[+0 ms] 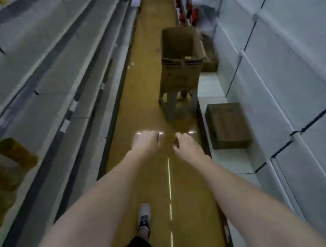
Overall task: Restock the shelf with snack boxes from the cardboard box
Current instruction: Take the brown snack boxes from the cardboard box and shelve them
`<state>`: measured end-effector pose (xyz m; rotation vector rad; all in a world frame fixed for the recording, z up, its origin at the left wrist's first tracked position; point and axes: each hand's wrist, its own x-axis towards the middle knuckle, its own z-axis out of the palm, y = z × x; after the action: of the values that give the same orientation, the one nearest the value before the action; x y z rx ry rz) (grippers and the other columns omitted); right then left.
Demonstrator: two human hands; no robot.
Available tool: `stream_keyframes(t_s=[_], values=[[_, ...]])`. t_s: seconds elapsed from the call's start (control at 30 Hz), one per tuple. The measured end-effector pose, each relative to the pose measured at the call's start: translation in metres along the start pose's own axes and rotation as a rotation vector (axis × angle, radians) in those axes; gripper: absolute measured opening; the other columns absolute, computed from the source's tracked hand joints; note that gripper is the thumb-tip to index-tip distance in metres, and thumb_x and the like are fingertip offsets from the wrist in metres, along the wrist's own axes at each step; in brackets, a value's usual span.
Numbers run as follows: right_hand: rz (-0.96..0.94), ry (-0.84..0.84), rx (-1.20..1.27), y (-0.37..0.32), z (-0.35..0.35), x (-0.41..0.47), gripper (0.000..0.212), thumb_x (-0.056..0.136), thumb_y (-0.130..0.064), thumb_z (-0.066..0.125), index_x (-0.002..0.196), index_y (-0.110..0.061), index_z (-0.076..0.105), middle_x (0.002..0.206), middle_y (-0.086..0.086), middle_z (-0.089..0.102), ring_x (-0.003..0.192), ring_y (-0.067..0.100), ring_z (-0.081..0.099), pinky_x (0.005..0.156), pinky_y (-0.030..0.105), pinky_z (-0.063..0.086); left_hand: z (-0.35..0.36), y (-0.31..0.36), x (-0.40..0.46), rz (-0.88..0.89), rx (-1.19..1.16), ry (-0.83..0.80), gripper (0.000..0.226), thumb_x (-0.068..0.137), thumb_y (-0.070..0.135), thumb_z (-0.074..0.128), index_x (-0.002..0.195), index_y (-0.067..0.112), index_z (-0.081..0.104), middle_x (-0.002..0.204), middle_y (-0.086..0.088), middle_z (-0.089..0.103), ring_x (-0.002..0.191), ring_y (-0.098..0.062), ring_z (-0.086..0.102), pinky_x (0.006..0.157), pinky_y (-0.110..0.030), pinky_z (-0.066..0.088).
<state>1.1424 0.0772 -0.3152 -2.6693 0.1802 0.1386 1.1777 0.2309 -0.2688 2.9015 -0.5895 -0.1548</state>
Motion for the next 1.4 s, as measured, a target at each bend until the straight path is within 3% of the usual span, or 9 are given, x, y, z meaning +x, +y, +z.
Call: stream_keyframes(t_s=[0.27,0.37,0.47,0.53,0.73,0.93,1.17,1.3,1.4], values=[[0.046,0.063,-0.020,0.022,-0.026,0.151,0.024,0.097,-0.026,0.056,0.119,-0.017,0.057,0.114,0.005,0.058,0.106,0.024,0.058,0.086,0.036,0.049,0.007,-0.022,0.167,0.033,-0.135,-0.029,0.018,0.096,0.024,0.048,0.090,0.016,0.063,0.090,-0.002,0.066,0.081,-0.022,0.063,0.065,-0.033,0.051],[0.060,0.058,-0.035,0.024,-0.040,0.209,0.024,0.097,-0.025,0.056,0.120,-0.019,0.056,0.113,0.003,0.058,0.103,0.022,0.058,0.082,0.032,0.048,0.006,-0.035,0.231,-0.002,-0.196,-0.025,0.016,0.098,0.026,0.050,0.085,0.021,0.057,0.084,0.003,0.060,0.074,-0.016,0.058,0.055,-0.026,0.040],[0.074,0.032,-0.033,0.030,-0.051,0.265,0.025,0.097,-0.024,0.056,0.122,-0.020,0.056,0.110,0.002,0.058,0.098,0.019,0.059,0.079,0.028,0.047,0.006,-0.047,0.291,0.000,-0.217,-0.016,0.020,0.097,0.024,0.049,0.089,0.014,0.065,0.088,-0.003,0.066,0.082,-0.023,0.064,0.066,-0.029,0.045],[0.105,0.060,-0.016,0.035,-0.058,0.302,0.019,0.097,-0.025,0.057,0.116,-0.021,0.057,0.108,0.000,0.057,0.095,0.017,0.057,0.078,0.028,0.047,0.004,-0.053,0.332,-0.004,-0.228,-0.023,0.022,0.097,0.020,0.049,0.092,0.008,0.067,0.091,-0.008,0.067,0.088,-0.026,0.064,0.067,-0.028,0.039],[0.156,0.101,-0.002,0.057,-0.081,0.401,0.018,0.096,-0.026,0.056,0.113,-0.021,0.058,0.111,0.000,0.057,0.101,0.019,0.058,0.089,0.037,0.053,0.003,-0.055,0.442,0.036,-0.242,-0.058,0.016,0.096,0.020,0.050,0.083,0.019,0.059,0.082,0.001,0.059,0.081,-0.019,0.061,0.063,-0.027,0.036],[0.152,0.143,0.042,0.092,-0.106,0.531,0.015,0.098,-0.025,0.053,0.112,-0.021,0.058,0.111,-0.001,0.056,0.103,0.018,0.054,0.089,0.035,0.050,0.005,-0.048,0.575,0.097,-0.206,-0.017,0.012,0.092,0.019,0.052,0.081,0.018,0.057,0.083,0.000,0.063,0.079,-0.022,0.063,0.072,-0.037,0.055],[0.203,0.146,0.170,0.139,-0.144,0.689,0.010,0.098,-0.025,0.056,0.107,-0.022,0.056,0.108,-0.003,0.053,0.098,0.015,0.054,0.083,0.029,0.049,-0.012,-0.035,0.736,0.076,-0.197,-0.063,0.010,0.095,0.022,0.053,0.099,0.020,0.061,0.096,0.002,0.063,0.089,-0.018,0.063,0.077,-0.036,0.056],[0.229,0.101,0.193,0.166,-0.157,0.756,0.019,0.098,-0.024,0.055,0.116,-0.019,0.058,0.115,0.000,0.055,0.104,0.018,0.056,0.089,0.034,0.052,-0.019,-0.034,0.812,0.032,-0.174,-0.096,0.009,0.096,0.024,0.051,0.094,0.019,0.058,0.092,0.002,0.061,0.085,-0.018,0.063,0.073,-0.036,0.055],[0.293,0.108,0.250,0.180,-0.156,0.796,0.023,0.098,-0.024,0.057,0.120,-0.019,0.058,0.120,-0.001,0.055,0.107,0.016,0.056,0.093,0.034,0.053,-0.014,-0.032,0.859,0.081,-0.118,-0.140,0.018,0.097,0.022,0.049,0.107,0.015,0.061,0.104,-0.002,0.063,0.096,-0.022,0.062,0.082,-0.041,0.055]])
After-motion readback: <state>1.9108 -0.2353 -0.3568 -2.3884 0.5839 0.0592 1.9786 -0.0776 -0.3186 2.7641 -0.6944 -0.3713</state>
